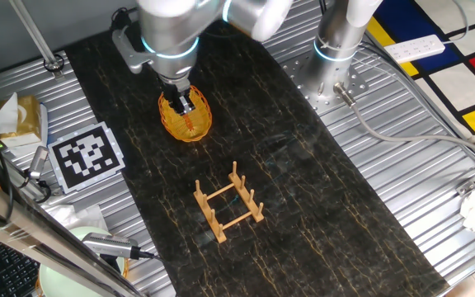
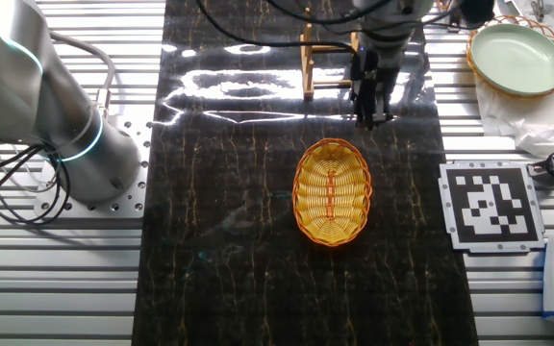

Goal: Put the dish on the dish rack

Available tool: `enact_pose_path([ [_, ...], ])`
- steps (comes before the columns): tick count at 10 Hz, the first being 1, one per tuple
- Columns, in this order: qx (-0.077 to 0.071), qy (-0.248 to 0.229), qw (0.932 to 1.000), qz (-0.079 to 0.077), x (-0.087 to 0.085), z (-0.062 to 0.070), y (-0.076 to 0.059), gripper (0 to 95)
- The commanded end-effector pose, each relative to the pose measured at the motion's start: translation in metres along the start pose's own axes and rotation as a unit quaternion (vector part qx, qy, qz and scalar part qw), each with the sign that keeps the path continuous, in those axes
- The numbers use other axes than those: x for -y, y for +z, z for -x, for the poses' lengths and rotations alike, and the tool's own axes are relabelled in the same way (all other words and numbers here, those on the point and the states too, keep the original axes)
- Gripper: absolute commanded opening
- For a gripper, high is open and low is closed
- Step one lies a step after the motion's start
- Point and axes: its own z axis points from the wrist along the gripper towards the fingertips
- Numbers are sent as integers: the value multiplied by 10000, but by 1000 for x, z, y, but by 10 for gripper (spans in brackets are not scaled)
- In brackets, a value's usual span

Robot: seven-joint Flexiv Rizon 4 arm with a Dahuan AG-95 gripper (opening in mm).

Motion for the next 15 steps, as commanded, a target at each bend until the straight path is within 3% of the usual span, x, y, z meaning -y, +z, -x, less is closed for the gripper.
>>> enact_pose_path([
  [1,41,-15,10000,-6,1,-2,2,0],
  [7,93,17,10000,-9,-3,-6,19,0],
  [11,195,141,9996,-146,-33,-15,42,0],
  [14,398,13,9989,-242,-46,-34,64,0],
  [15,437,-2,9985,-340,-47,-36,68,190],
])
